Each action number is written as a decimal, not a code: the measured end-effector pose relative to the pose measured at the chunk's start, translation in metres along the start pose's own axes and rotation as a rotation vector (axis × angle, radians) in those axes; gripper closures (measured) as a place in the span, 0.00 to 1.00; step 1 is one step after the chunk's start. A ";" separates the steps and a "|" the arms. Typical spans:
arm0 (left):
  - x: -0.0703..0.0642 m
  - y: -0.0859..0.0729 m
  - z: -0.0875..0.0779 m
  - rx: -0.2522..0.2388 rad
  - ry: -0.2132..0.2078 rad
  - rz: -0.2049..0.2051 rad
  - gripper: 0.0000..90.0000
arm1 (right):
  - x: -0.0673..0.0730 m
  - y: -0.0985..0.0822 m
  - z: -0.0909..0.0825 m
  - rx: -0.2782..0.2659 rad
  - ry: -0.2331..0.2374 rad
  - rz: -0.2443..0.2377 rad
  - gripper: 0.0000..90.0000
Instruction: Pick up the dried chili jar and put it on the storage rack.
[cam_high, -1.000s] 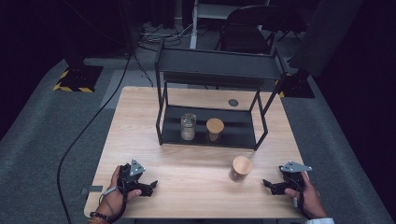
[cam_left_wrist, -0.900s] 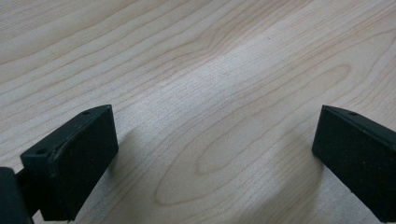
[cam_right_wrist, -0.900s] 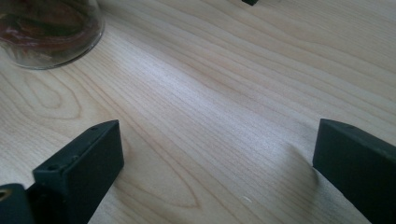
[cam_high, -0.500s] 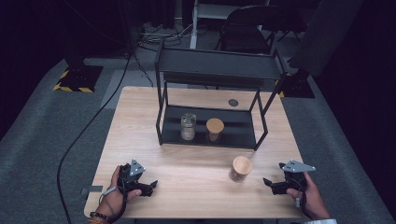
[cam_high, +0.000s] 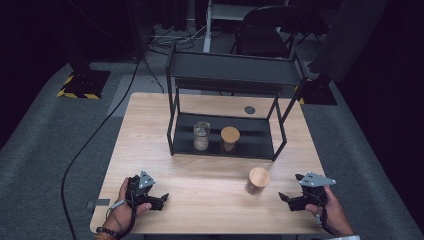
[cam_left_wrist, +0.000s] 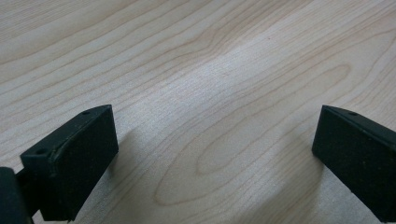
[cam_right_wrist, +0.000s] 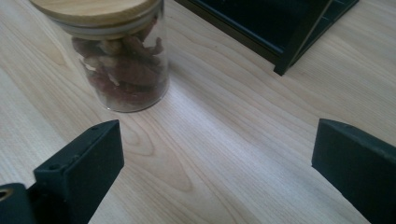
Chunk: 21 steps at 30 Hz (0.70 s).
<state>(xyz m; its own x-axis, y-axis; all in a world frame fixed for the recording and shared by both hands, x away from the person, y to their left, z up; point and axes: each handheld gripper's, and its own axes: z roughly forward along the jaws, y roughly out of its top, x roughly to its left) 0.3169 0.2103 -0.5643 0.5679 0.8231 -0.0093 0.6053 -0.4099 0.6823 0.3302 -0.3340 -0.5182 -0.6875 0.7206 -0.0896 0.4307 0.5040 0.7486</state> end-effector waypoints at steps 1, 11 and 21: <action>0.000 0.000 0.000 -0.001 0.000 0.001 0.00 | 0.001 0.001 0.000 -0.001 0.004 -0.003 0.02; 0.000 0.000 0.000 0.000 0.000 -0.001 0.00 | 0.011 0.005 0.002 0.006 0.034 -0.036 0.02; 0.000 0.000 0.000 0.000 0.000 0.000 0.00 | 0.016 0.009 0.004 0.011 0.064 -0.041 0.02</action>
<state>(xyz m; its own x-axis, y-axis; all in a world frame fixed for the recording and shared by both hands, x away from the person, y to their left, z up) 0.3170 0.2103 -0.5643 0.5681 0.8229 -0.0093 0.6050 -0.4099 0.6826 0.3251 -0.3161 -0.5152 -0.7405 0.6676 -0.0775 0.4076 0.5378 0.7380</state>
